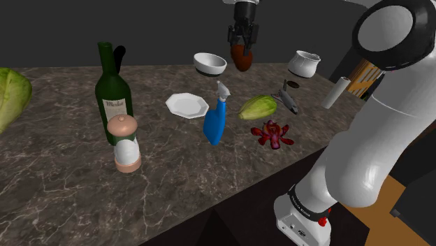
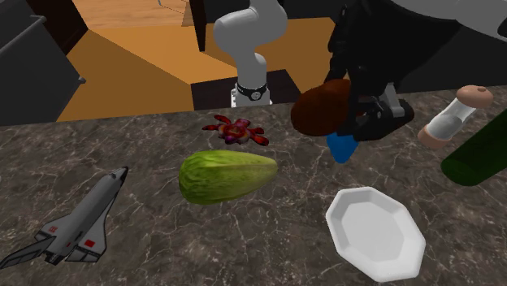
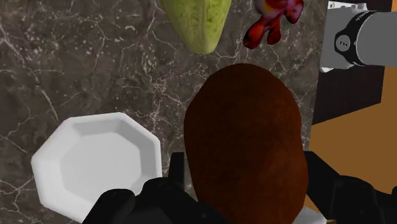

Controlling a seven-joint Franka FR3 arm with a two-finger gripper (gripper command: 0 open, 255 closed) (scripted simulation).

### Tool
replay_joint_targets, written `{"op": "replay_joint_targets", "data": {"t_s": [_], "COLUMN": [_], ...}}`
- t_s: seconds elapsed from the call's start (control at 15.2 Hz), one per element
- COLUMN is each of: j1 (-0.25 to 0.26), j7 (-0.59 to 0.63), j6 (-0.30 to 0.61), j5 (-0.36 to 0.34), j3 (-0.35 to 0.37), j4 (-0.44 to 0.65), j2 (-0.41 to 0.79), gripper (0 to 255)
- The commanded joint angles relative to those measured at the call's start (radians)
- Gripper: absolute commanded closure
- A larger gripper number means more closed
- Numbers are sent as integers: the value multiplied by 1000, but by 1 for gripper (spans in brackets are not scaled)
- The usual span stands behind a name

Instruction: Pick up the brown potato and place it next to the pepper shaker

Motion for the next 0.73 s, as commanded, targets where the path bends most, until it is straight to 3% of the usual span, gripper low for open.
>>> {"op": "replay_joint_targets", "data": {"t_s": [0.0, 0.66], "j1": [36, 161], "j7": [60, 319], "j6": [18, 90], "j5": [-5, 25], "j3": [24, 154], "j4": [-64, -254], "j2": [-55, -214], "gripper": [255, 255]}}
